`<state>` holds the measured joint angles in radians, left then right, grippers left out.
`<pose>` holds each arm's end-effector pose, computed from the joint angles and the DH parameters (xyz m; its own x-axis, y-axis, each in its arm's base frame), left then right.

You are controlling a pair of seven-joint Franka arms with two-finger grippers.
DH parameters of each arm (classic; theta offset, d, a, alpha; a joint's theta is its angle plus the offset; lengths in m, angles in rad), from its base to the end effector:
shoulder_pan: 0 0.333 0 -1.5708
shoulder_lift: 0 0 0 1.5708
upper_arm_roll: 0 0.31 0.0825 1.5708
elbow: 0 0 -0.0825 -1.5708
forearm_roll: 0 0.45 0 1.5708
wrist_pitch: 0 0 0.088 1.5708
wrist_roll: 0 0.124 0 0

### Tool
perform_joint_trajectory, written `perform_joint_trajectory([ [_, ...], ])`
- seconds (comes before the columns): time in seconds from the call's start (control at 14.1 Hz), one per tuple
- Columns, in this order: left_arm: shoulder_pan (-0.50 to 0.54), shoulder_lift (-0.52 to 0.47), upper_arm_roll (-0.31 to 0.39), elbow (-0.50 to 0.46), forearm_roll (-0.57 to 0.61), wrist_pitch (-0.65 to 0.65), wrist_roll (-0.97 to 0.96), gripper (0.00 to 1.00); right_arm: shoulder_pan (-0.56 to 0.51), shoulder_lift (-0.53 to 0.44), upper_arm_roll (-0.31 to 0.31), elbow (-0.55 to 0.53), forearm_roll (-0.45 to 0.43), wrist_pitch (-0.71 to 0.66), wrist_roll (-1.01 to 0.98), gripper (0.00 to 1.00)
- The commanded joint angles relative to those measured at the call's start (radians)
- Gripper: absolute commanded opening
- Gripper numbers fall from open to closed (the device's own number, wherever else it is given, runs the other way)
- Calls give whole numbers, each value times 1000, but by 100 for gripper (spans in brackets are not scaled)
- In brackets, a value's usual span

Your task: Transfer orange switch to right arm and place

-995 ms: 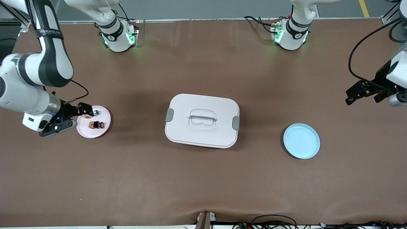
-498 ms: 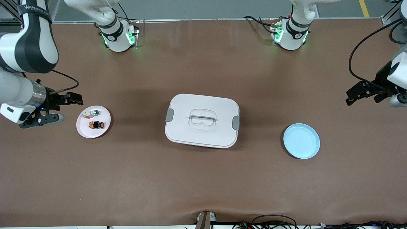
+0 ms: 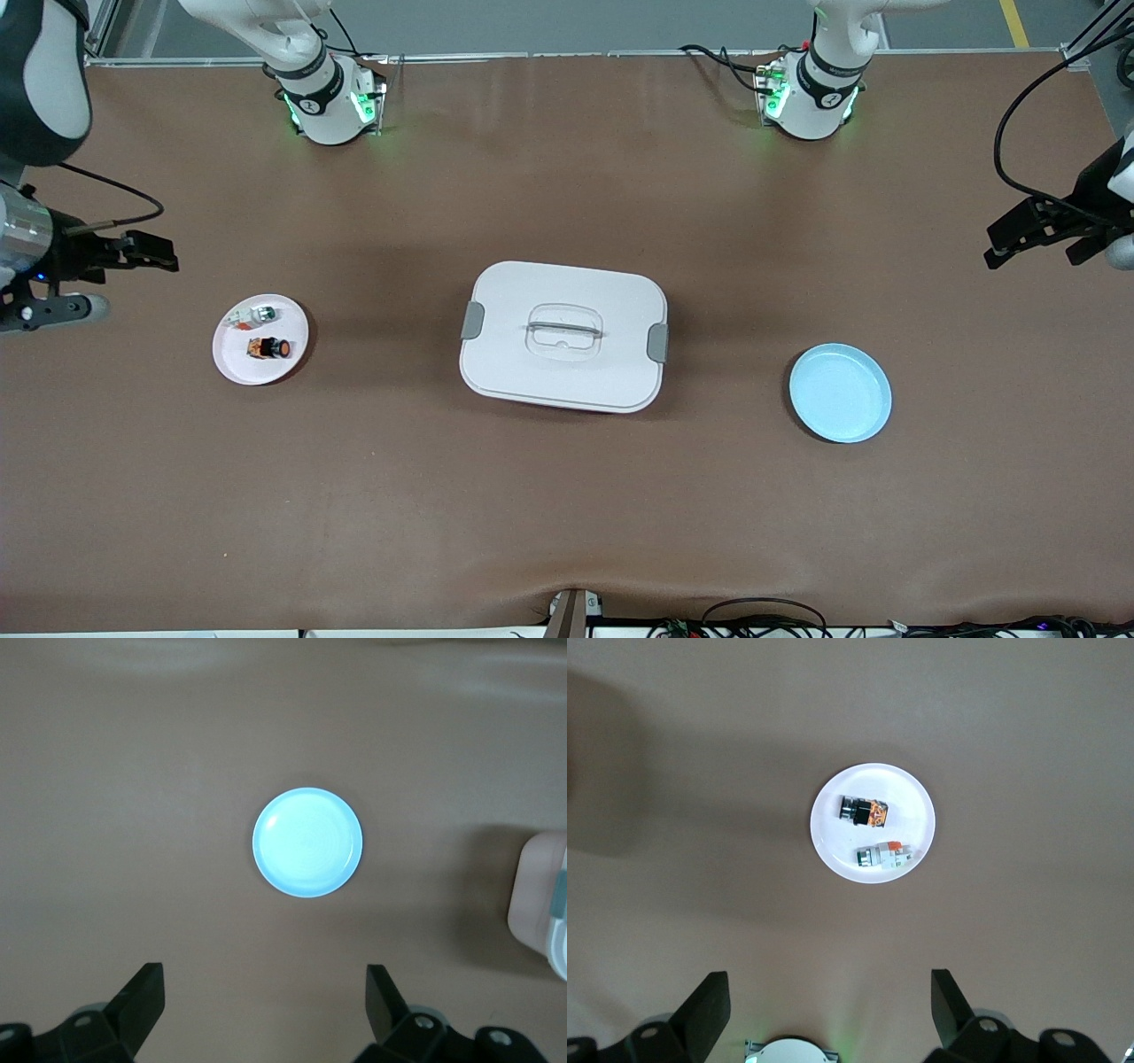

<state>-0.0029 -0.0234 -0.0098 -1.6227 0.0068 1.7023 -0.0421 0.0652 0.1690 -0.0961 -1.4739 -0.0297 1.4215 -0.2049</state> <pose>0.6276 -0.0073 0.6002 0.9943 0.0285 0.1030 0.0290 -0.9996 -0.0027 0.6464 -0.0199 0.5349 0.9603 0.1672 -0.2234 0.1716 -0.9852 0.0003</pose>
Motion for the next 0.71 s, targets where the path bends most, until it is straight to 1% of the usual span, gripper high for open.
perform_joint_trajectory([
  [0.0, -3, -7, 5, 4, -13, -21, 10, 100, -4, 18, 7, 64, 8, -42, 2, 100],
  [0.28, -6, 5, 1, 35, -7, -64, 10, 100, 42, 17, 12, 58, -30, -12, 10, 100],
  [0.36, -6, 6, 1, 34, -5, -64, 13, 100, 54, 17, 12, 57, -65, -13, 13, 100],
  [0.5, -8, 5, -1, 35, -4, -67, 16, 100, 41, 18, 7, 64, -59, -19, 13, 100],
  [0.64, -11, 5, -1, 37, -4, -70, 16, 100, 36, 14, 4, 67, -65, -61, 22, 100],
])
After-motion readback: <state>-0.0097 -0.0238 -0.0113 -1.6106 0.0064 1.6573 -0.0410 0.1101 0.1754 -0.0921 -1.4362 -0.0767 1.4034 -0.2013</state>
